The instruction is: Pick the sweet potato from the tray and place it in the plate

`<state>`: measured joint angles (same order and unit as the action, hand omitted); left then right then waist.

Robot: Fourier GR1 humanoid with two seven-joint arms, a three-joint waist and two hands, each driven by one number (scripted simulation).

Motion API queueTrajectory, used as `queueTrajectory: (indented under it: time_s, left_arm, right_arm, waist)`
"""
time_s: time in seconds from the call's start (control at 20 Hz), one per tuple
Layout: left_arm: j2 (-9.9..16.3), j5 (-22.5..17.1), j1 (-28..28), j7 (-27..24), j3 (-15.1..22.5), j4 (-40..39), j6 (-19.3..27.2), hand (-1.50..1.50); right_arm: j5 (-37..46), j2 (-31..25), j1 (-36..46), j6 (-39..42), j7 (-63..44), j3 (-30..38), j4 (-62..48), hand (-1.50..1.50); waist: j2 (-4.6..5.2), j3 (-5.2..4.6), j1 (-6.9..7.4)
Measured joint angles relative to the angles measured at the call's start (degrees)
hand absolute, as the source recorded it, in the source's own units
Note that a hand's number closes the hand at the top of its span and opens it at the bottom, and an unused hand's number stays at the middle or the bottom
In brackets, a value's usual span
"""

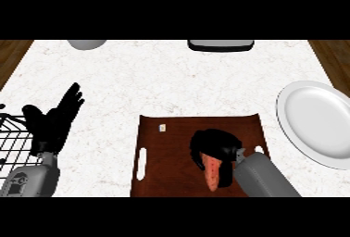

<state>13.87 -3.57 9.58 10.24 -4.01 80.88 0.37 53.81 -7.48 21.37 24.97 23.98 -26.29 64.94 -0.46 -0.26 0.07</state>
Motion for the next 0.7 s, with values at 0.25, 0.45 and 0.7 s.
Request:
queueTrajectory:
  time_s: [0.25,0.45,0.7]
  left_arm:
    - [-0.12,0.45,-0.05,-0.89,-0.73,-0.91,0.30,0.00]
    - [-0.47,0.78,-0.95,-0.85,-0.77,-0.20,1.00,0.00]
    - [-0.62,0.77,-1.86,-0.92,-0.99,0.19,1.17,0.00]
  right_arm:
    - [0.83,0.70,-4.73,-4.71,-5.08,3.15,4.53,1.50]
    - [2.68,-0.10,-11.41,-10.96,-12.38,6.40,11.07,1.50]
    - [4.91,-0.14,-16.69,-20.13,-17.87,9.91,23.30,1.50]
  waist:
    - [-0.05,0.01,-0.70]
    - [-0.19,0.10,-1.67]
    - [-0.24,0.19,-2.19]
